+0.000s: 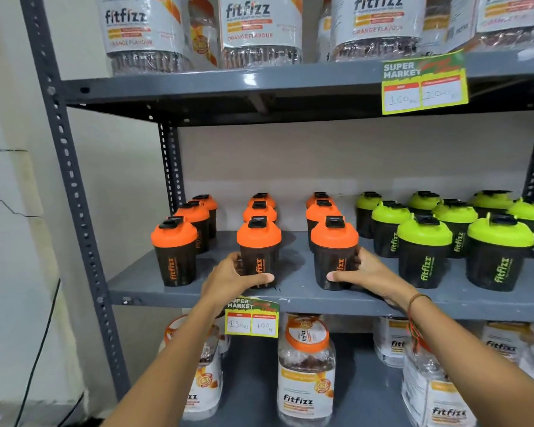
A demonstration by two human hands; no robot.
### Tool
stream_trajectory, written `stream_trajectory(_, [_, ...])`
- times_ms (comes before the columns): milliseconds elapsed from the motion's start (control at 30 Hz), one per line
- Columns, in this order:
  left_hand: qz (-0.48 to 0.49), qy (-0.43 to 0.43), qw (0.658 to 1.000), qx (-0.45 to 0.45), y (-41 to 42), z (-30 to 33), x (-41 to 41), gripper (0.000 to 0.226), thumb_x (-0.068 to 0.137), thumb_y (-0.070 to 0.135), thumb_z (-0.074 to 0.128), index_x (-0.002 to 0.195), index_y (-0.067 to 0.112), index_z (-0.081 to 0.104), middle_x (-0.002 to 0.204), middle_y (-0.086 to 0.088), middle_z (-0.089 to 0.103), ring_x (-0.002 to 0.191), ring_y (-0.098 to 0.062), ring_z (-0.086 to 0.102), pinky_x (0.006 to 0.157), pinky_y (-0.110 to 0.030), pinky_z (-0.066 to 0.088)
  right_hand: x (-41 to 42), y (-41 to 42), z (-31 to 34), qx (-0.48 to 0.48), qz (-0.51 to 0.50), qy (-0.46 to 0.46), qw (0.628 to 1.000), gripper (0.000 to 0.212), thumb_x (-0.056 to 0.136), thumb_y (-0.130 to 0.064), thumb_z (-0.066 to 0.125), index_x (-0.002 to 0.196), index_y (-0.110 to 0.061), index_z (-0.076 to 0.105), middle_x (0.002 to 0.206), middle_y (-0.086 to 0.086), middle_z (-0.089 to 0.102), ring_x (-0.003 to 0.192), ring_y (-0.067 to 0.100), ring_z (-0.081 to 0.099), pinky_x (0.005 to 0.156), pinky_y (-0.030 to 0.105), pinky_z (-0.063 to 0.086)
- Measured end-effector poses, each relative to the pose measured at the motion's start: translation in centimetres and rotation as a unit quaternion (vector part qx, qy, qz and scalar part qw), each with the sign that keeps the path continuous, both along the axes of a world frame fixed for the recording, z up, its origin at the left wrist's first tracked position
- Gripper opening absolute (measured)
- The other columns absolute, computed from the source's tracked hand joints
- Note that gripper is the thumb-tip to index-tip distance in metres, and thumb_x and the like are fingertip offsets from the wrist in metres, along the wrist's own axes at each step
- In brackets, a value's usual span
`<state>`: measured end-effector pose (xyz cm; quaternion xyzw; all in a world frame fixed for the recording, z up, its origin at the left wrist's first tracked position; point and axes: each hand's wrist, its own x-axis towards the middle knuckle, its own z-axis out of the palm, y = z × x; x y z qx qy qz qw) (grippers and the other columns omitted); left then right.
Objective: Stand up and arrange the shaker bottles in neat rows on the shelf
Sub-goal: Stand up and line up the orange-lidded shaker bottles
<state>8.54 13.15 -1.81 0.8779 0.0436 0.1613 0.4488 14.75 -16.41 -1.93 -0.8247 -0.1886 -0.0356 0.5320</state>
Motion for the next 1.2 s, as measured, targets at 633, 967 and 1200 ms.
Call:
stream_trajectory(633, [-0.080,-0.119,0.964,-0.226,1.9,2.4,0.7,0.100,0.063,0.065,0.073,0.145,0.023,0.036,0.135,0.005,0.052,0.122,-0.009,0.051,0.103,-0.031,0.041,-1.6,-0.1,2.2,0.167,-0.026,-0.001,0.986,0.107,0.057,-0.085,0.064,0.149,-0.038,0.035,0.147,-0.007,0.049,0.132,0.012,0.048,0.112,0.042,0.036])
stream_trajectory(967, [-0.045,-0.044,0.971,-0.232,2.5,7.2,9.5,0.073,0.083,0.021,0.073,0.145,0.011,0.037,0.142,-0.015,0.045,0.127,-0.027,0.050,0.095,-0.031,0.041,7.6,1.4,9.2,0.146,-0.174,-0.064,0.972,0.049,0.083,-0.026,0.077,0.128,-0.014,0.061,0.120,0.008,0.065,0.111,0.019,0.061,0.085,0.021,0.046])
stream_trajectory(1200, [-0.101,0.048,0.961,-0.251,2.1,6.7,12.4,0.082,0.083,0.008,0.070,0.150,0.010,0.022,0.121,-0.015,0.054,0.095,-0.026,0.062,0.069,-0.033,0.051,10.8,2.6,8.3,0.007,-0.068,0.050,0.996,0.080,0.069,-0.031,0.088,0.135,-0.016,0.045,0.118,-0.001,0.059,0.101,0.012,0.063,0.086,0.028,0.051])
